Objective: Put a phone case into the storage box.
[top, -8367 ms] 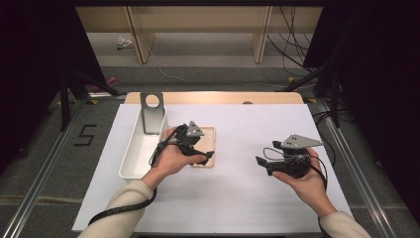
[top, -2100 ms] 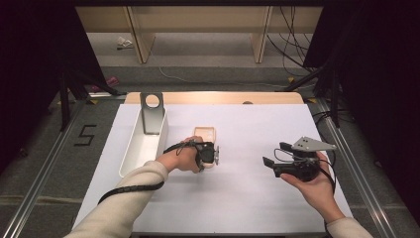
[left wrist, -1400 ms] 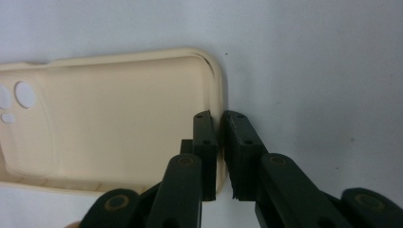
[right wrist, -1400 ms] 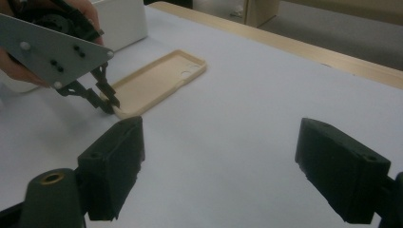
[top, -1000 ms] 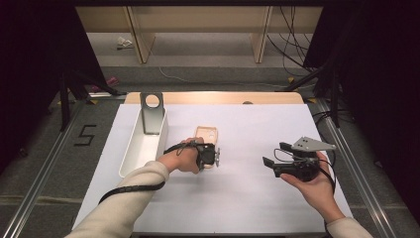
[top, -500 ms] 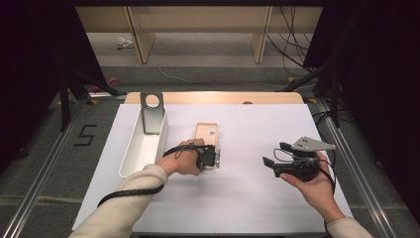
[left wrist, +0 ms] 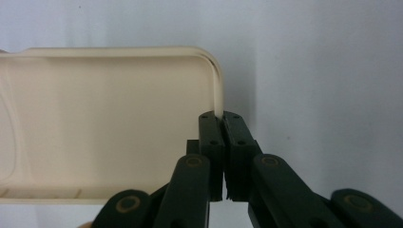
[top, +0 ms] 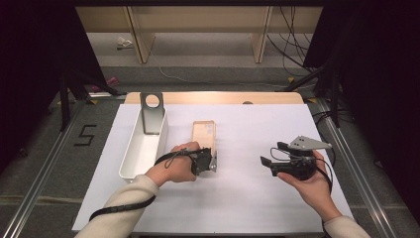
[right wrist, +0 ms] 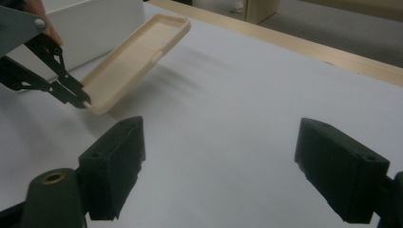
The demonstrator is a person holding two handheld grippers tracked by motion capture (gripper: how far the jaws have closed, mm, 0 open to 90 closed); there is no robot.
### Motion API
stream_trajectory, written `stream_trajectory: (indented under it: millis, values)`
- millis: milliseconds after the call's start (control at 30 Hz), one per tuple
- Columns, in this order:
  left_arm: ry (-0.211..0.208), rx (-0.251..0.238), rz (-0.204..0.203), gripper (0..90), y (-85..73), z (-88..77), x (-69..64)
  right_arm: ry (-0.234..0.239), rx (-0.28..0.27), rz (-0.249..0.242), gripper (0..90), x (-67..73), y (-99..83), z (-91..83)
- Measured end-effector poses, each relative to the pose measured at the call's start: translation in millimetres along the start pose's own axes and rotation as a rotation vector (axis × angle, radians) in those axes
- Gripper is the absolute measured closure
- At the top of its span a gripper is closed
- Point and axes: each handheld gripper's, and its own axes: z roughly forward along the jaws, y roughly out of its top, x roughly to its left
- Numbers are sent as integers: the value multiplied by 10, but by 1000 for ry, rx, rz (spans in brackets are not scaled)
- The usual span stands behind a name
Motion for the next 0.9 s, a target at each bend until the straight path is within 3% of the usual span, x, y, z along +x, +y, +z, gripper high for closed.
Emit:
stream_trajectory:
  millis: [233,400,900]
  values:
    - [28,-35,9,876,-49,-45,-142,16,4,4,184,51,57,120]
    - [17,-35,6,876,-62,-57,-203,33,10,3,185,97,118,239]
    - [23,-49,45,877,20,-123,-309,107,33,26,219,248,373,792]
